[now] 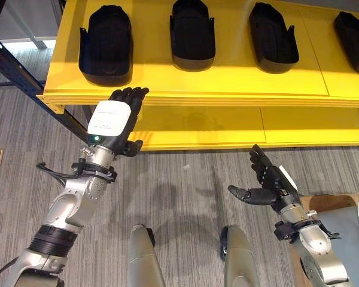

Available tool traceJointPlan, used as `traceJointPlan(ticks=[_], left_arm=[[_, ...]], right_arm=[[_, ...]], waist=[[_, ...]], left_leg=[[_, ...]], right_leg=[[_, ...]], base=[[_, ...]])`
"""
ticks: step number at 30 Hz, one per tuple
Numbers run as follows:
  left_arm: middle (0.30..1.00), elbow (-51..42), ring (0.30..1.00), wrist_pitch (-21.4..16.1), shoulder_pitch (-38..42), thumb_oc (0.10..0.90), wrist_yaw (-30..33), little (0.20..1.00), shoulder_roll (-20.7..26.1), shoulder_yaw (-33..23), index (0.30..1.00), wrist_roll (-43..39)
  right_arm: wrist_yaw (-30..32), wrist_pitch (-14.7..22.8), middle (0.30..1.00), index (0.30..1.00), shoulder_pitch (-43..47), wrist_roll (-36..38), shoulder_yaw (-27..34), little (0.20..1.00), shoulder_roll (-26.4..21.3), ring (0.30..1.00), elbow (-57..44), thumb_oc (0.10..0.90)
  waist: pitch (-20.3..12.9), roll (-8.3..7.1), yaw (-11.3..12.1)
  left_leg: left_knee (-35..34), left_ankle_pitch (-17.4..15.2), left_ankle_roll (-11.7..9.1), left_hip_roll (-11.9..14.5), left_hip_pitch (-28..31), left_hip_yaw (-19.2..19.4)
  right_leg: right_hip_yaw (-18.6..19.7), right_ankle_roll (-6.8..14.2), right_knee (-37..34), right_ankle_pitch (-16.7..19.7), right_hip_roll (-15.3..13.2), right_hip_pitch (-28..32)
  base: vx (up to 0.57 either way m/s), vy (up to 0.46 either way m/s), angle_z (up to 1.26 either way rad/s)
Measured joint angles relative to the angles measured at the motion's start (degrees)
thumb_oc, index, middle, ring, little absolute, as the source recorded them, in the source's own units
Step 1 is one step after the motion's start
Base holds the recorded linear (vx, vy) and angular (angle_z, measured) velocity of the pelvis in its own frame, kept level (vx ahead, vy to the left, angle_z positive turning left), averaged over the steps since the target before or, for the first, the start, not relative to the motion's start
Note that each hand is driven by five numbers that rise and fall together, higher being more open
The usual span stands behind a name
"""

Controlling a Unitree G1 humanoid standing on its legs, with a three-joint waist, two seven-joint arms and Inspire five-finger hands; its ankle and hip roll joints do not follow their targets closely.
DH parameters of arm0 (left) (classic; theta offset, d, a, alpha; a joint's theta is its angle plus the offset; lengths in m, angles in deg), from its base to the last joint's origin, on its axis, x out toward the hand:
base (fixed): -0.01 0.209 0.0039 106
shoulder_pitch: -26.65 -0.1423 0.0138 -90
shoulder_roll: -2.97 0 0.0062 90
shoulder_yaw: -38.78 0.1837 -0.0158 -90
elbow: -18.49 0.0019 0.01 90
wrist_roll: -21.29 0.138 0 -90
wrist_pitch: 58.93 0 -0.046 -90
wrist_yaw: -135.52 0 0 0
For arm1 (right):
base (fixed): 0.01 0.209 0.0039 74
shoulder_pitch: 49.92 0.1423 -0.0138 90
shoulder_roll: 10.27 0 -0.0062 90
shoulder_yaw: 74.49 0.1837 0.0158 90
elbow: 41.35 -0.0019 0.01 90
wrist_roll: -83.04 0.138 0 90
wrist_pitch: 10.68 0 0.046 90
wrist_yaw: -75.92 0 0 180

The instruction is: Move parts from the plastic box to the shelf.

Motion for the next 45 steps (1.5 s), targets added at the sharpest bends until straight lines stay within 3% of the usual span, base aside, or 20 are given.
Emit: traceJointPlan(ticks=[5, 30, 43, 45], left_arm=[[1.0, 3.92, 1.0, 1.46, 1.32, 0.9, -0.16, 1.0, -0.17, 0.67, 1.0, -0.02], [1.0, 4.28, 1.0, 3.65, 1.92, 0.9, 0.22, 1.0, 1.06, -1.44, 1.0, -0.08], [1.0, 4.15, 1.0, 2.77, 9.09, 0.9, -7.25, 1.0, 11.38, -0.72, 1.0, -1.58], [1.0, 4.15, 1.0, 2.05, 10.18, 0.9, -9.16, 1.0, 12.11, -0.59, 1.0, -4.68]], right_arm=[[-0.01, -0.01, 1.0, 1.0, -0.11, 0.0, -0.02, 1.0, 0.0, 1.0, 0.0, 0.9], [-0.35, -0.2, 1.0, 1.0, -0.23, 0.01, -0.02, 1.0, -0.32, 1.0, 0.0, 0.9], [-3.28, -1.9, 1.0, 1.0, -1.24, 0.11, 0.04, 1.0, -0.82, 1.0, 0.25, 0.9], [-4.24, -2.07, 1.0, 1.0, -1.41, 0.13, 0.05, 1.0, -0.82, 1.0, 0.61, 0.9]], waist=[[0.0, 0.0, -0.08], [-0.02, 0.01, 0.16], [-0.07, 0.0, 0.05], [-0.06, 0.01, 0.1]], left_leg=[[0.18, 0.0, 0.0, 0.0, -0.12, 0.0], [1.03, -0.04, 0.05, -0.01, -0.93, -0.11], [1.71, -0.89, 0.39, 0.06, -1.84, -0.01], [1.86, -0.66, -0.01, 0.04, -1.9, -0.05]], right_leg=[[0.09, 0.0, 0.18, 0.01, 0.0, -0.13], [0.33, -0.13, 0.62, 0.09, 0.0, -0.85], [0.66, -0.46, 1.16, -0.45, 0.01, -1.9], [0.8, -0.41, 1.41, -0.42, 0.07, -1.94]], base=[[0.0, 0.0, 0.0], [0.0, 0.0, 0.0], [0.02, -0.003, -0.01], [0.0, 0.0, 0.0]])
